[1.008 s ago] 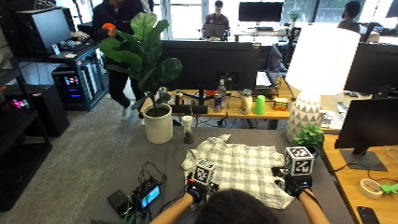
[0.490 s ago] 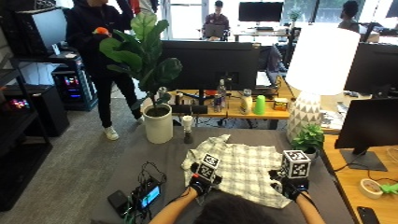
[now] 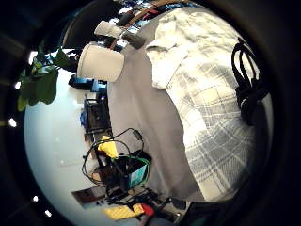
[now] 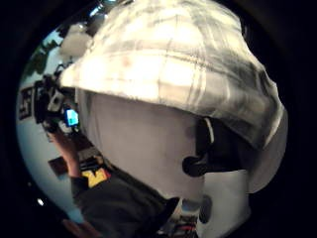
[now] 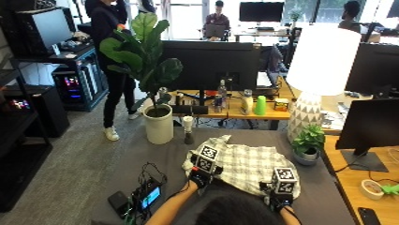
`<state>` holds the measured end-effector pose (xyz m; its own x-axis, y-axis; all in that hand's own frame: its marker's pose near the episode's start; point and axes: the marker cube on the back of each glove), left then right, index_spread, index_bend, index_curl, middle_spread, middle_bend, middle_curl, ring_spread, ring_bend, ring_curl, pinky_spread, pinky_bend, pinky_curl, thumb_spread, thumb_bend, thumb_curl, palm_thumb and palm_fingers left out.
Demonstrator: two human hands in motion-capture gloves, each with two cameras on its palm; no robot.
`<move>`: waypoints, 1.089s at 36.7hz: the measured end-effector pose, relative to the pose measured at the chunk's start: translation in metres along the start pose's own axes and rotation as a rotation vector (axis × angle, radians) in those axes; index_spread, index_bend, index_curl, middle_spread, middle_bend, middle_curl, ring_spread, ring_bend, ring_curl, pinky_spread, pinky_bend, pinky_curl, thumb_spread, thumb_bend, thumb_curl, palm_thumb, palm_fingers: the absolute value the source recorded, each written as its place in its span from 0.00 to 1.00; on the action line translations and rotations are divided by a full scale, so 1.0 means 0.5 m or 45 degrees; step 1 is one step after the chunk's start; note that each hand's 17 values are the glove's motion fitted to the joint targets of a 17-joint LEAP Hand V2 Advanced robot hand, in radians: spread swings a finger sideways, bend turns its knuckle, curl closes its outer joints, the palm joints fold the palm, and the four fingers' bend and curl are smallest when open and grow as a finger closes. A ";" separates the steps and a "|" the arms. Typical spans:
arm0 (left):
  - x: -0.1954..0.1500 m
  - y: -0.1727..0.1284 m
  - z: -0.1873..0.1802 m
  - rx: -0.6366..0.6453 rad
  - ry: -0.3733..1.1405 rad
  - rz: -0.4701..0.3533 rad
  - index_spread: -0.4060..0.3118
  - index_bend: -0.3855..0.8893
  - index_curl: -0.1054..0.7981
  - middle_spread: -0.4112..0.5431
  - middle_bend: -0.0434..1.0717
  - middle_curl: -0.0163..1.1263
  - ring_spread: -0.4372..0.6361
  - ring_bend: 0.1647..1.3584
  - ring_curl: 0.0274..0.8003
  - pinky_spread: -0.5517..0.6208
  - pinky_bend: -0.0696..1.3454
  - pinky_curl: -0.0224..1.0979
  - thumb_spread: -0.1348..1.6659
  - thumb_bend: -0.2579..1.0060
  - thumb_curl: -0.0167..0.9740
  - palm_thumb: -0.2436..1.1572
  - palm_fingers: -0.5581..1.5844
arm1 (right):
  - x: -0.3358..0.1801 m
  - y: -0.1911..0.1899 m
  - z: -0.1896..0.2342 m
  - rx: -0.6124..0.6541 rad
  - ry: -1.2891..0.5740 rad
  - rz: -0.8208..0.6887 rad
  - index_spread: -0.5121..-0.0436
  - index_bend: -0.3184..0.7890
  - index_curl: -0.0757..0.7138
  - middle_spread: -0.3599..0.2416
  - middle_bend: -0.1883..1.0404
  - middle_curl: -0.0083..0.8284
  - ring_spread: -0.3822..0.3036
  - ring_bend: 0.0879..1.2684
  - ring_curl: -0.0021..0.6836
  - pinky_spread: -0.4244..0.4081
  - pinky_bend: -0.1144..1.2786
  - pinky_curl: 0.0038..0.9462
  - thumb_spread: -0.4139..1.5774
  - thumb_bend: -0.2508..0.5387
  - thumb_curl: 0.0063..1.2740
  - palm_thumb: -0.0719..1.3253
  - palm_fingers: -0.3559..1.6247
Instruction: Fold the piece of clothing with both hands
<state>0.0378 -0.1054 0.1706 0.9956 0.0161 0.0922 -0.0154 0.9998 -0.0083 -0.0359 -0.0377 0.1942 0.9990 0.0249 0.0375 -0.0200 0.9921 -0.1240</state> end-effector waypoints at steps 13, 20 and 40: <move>-0.027 0.010 -0.050 0.036 0.058 0.001 0.18 0.43 0.56 0.10 0.36 0.45 0.08 0.32 0.50 0.15 0.40 0.40 0.85 0.32 0.45 0.64 0.81 | 0.059 -0.112 -0.030 0.260 -0.080 0.088 0.59 0.42 0.47 0.36 0.40 0.57 0.28 0.39 0.66 0.34 0.37 0.43 0.67 0.52 0.34 0.73 0.78; -0.030 0.120 -0.078 -0.040 0.099 0.106 0.18 0.42 0.57 0.10 0.36 0.46 0.08 0.33 0.52 0.15 0.39 0.40 0.85 0.32 0.47 0.66 0.81 | 0.031 -0.001 -0.100 0.162 -0.057 -0.033 0.57 0.42 0.50 0.32 0.42 0.60 0.25 0.40 0.69 0.25 0.41 0.45 0.61 0.46 0.38 0.76 0.80; -0.052 0.094 -0.289 -0.047 -0.136 -0.052 0.18 0.43 0.60 0.09 0.40 0.51 0.08 0.37 0.56 0.16 0.37 0.42 0.80 0.29 0.57 0.70 0.83 | 0.013 -0.019 -0.375 0.026 0.228 0.101 0.53 0.44 0.60 0.30 0.46 0.65 0.22 0.41 0.70 0.20 0.42 0.47 0.48 0.30 0.48 0.80 0.80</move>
<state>0.0245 -0.0598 0.0241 0.9798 -0.0217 0.1990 0.0300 0.9988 -0.0388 -0.0215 -0.0701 0.0096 0.9854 0.0827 -0.1488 -0.0981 0.9902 -0.0996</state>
